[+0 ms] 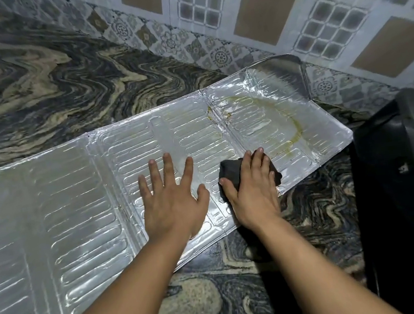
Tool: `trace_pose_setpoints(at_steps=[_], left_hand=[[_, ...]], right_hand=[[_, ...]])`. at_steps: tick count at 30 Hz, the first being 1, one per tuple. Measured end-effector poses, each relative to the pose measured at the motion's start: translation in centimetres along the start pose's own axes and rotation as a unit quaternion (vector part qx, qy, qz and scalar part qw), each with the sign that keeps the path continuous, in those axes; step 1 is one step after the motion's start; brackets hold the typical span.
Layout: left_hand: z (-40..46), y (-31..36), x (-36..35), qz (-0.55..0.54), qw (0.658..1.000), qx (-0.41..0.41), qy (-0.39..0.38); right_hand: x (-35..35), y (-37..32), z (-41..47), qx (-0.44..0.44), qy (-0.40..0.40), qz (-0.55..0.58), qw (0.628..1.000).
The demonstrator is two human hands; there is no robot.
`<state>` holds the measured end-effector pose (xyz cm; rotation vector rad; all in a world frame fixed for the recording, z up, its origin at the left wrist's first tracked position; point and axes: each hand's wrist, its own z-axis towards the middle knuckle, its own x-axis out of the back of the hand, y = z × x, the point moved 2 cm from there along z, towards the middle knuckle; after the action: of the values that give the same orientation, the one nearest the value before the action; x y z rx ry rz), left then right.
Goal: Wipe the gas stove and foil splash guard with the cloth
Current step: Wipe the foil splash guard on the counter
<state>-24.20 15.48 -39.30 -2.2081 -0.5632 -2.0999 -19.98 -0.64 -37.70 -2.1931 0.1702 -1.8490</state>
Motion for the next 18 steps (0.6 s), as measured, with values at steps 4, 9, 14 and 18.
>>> trace_pose_setpoints(at_steps=[4,9,14,18], left_hand=[[0.1,0.0,-0.1,0.001,1.0,-0.007,-0.005],[0.2,0.0,0.1,0.001,1.0,-0.012,-0.016],[0.0,0.0,0.2,-0.002,1.0,-0.008,-0.014],[0.0,0.1,0.2,-0.004,1.0,-0.002,-0.007]], right_hand=[[0.4,0.5,2.1,0.044,-0.024,-0.034,0.998],[0.9,-1.2,7.4,0.083,-0.042,-0.042,0.995],[0.9,-4.4,14.3,0.105,-0.041,-0.056,0.992],[1.4,-6.1,19.3,0.131,-0.046,-0.062,0.988]])
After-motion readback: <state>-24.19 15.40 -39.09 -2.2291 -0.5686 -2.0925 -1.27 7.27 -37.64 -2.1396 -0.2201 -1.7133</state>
